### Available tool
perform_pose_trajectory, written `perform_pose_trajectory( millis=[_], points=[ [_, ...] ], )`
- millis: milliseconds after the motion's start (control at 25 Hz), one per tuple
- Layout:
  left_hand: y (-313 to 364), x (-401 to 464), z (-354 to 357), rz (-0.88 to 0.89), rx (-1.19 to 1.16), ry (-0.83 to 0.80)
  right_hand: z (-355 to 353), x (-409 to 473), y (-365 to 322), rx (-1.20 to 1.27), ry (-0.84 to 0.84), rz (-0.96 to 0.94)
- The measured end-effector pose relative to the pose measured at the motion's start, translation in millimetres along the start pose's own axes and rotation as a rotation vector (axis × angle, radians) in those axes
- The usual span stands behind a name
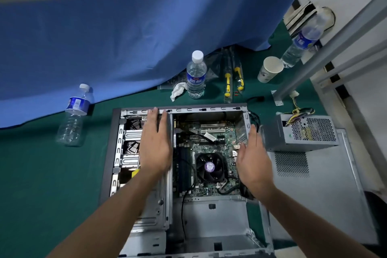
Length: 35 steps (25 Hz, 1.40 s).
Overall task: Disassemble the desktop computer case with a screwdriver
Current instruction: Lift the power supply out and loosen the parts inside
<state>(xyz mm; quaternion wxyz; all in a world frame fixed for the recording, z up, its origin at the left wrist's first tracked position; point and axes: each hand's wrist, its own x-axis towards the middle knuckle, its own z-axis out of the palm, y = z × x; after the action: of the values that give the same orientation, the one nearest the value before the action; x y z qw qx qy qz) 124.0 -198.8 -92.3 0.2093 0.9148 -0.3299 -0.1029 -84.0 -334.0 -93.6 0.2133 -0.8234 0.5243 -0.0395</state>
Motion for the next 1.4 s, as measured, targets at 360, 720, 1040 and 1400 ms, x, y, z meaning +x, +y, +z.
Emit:
perform_pose_trajectory(
  millis=[360, 720, 1040, 1400],
  points=[
    [-2.5, -0.1, 3.1, 0.07, 0.039, 0.021, 0.9, -0.6, 0.3, 0.036, 0.006, -0.029],
    [-7.3, 2.5, 8.1, 0.112, 0.031, 0.084, 1.6, 1.5, 3.9, 0.005, 0.004, -0.067],
    [-5.8, 2.4, 7.0, 0.15, 0.007, 0.126, 4.0, 4.5, 6.0, -0.004, -0.007, -0.078],
    [-4.7, 1.5, 5.8, 0.155, 0.01, 0.135, 3.2, -0.4, 6.1, -0.118, 0.089, -0.158]
  ],
)
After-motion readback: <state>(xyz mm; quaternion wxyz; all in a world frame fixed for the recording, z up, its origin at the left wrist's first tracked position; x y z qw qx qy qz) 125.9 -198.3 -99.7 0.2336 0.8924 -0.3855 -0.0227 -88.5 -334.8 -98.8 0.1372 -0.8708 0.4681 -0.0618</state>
